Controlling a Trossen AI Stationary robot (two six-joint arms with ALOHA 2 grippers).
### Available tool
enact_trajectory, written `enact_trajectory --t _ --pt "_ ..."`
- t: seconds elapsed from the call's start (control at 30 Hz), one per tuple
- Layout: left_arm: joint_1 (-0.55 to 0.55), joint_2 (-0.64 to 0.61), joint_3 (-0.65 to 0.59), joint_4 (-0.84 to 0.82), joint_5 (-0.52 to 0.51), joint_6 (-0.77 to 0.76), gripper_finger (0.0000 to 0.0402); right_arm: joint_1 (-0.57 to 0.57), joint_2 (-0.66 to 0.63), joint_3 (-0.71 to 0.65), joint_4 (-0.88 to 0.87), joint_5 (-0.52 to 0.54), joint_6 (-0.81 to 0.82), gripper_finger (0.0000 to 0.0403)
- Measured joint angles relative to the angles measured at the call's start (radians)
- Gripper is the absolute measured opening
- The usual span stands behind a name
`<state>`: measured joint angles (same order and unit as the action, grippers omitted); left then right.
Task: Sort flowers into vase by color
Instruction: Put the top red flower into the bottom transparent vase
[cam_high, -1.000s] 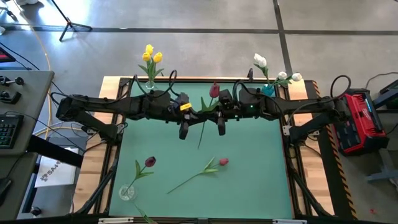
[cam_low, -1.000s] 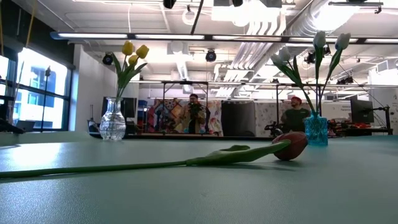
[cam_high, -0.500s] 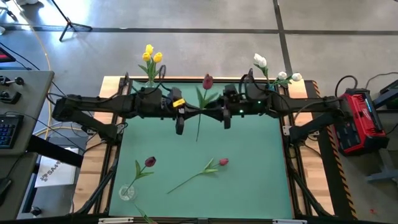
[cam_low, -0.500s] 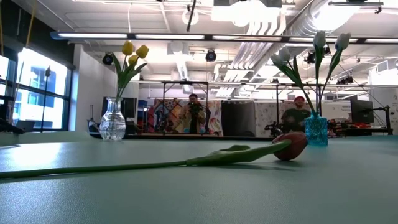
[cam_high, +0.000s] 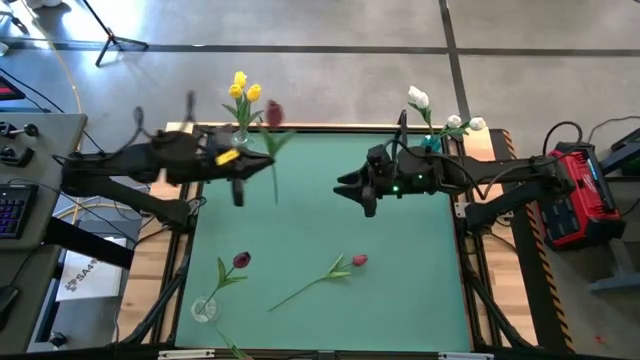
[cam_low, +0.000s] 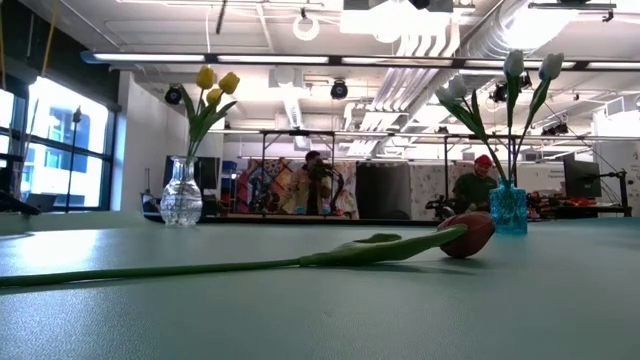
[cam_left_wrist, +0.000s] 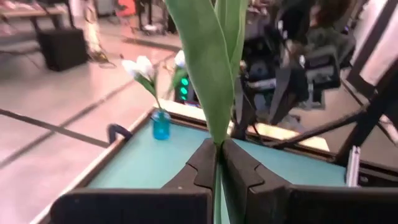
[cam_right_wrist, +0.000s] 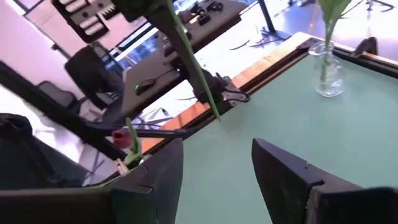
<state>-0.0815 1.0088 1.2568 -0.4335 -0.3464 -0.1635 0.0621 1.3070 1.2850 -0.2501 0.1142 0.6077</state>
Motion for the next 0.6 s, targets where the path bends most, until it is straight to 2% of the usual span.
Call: enact_trajectory --t 0.2,0.27,0.47,0.6 --pt "-0.112 -0.119 -0.001 -0.152 -0.18 -0.018 0.0 0.003 0.007 0.0 0.0 0.067 0.026 0.0181" --pt "-0.152 -0.144 -0.027 -0.139 -0.228 -0.024 0.0 0.012 0.014 0.0 0.0 0.086 0.047 0.0181" --pt "-0.219 -0.2 -0.162 -0.039 -0.268 -0.034 0.0 0.054 0.064 0.0 0.002 0.122 0.07 0.0181" --pt "-0.238 -0.212 -0.201 0.0 -0.268 -0.013 0.0 0.075 0.107 0.0 0.021 0.124 0.1 0.0181"
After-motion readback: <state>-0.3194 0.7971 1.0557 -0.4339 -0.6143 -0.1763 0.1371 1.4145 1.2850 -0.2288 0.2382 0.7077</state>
